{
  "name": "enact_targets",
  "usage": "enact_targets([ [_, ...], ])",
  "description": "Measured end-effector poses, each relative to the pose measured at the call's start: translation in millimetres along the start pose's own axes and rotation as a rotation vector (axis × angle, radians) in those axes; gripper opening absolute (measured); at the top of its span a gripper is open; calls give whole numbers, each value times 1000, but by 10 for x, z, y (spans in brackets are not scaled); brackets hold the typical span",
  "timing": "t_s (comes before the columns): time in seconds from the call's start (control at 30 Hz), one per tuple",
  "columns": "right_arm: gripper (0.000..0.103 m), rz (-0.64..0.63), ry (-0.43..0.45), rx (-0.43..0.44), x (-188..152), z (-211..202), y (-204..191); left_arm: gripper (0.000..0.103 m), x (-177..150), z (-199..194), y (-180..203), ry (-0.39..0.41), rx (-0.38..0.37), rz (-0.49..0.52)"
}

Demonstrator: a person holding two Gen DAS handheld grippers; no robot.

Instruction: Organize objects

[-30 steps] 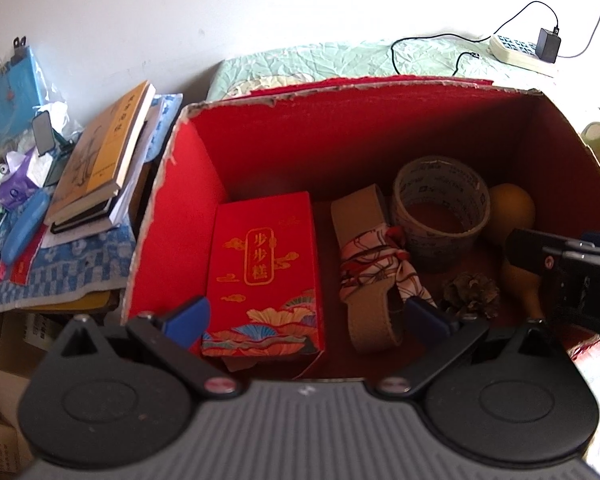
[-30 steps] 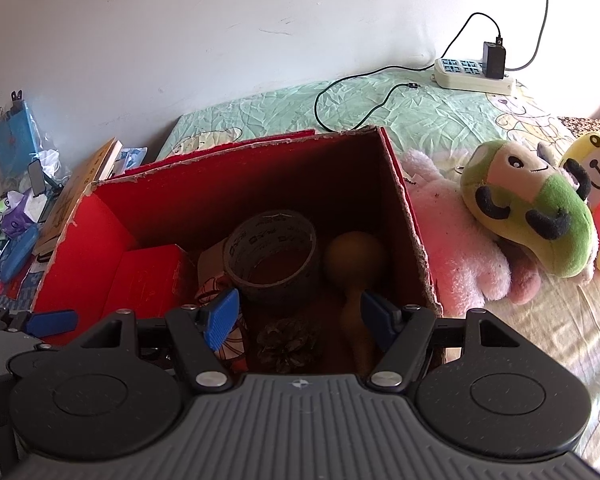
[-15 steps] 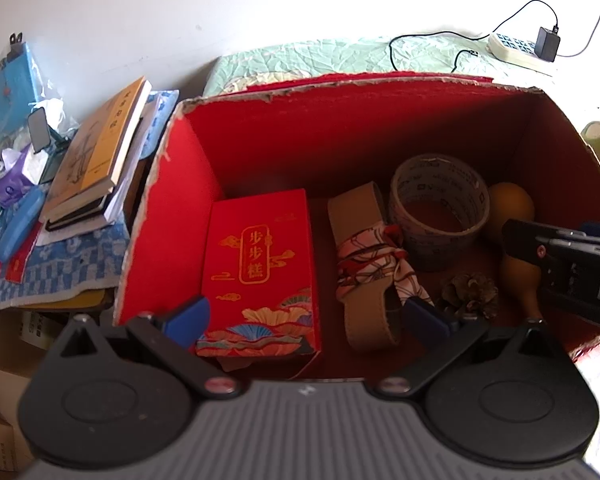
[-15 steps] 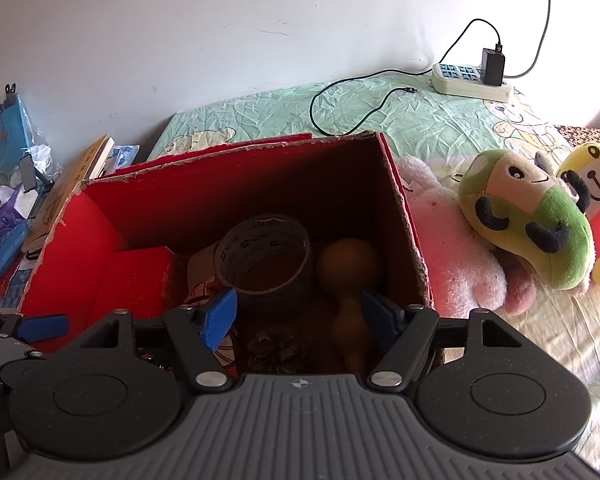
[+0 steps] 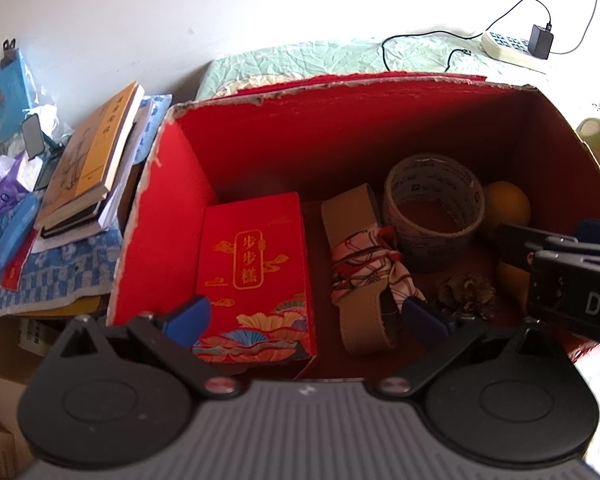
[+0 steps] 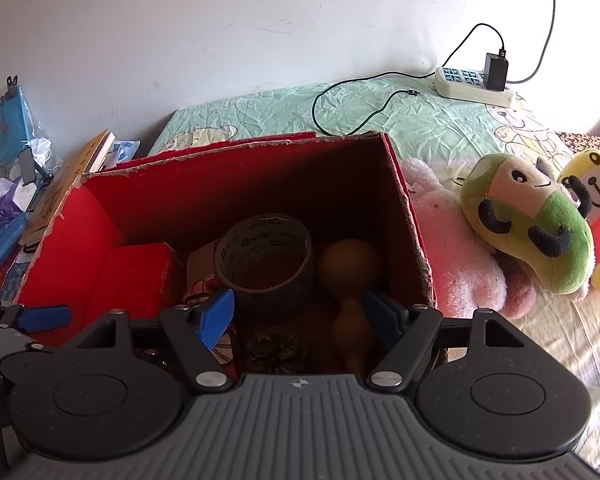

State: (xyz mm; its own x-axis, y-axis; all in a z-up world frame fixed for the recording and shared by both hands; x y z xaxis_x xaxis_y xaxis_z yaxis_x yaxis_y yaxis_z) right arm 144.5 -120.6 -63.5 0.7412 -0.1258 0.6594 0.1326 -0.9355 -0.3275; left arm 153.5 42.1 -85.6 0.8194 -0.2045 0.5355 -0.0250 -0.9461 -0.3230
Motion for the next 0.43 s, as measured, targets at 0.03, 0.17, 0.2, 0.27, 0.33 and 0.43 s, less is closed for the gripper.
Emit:
enact_targets([
  [0.03, 76, -1, 0, -1, 0, 1, -2, 100, -1, 1, 3, 1, -6, 0],
  [0.17, 76, -1, 0, -1, -5, 6, -5, 99, -1, 17, 7, 1, -26, 0],
  [0.2, 77, -2, 0, -2, -4, 7, -4, 99, -1, 16, 9, 4, -25, 0],
  [0.27, 77, -3, -1, -2, 0, 10, -1, 99, 3, 7, 20, 13, -19, 5],
  [0.33, 77, -4, -1, -4, 1, 11, 1, 99, 6, 13, 27, 13, -19, 8],
  [0.43, 77, -8, -2, -5, 9, 15, 4, 99, 6, 46, 24, -4, -27, 2],
])
Point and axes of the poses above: each gripper's, at about its wrist camera, not at the fingertips, and z roughly the way its jaws point, y to its right, x to its top, the point moved 3 cm from there along z, roughly the way its jaws point, and after that the axes turned 15 degrees about x, right-handed, at the moved point
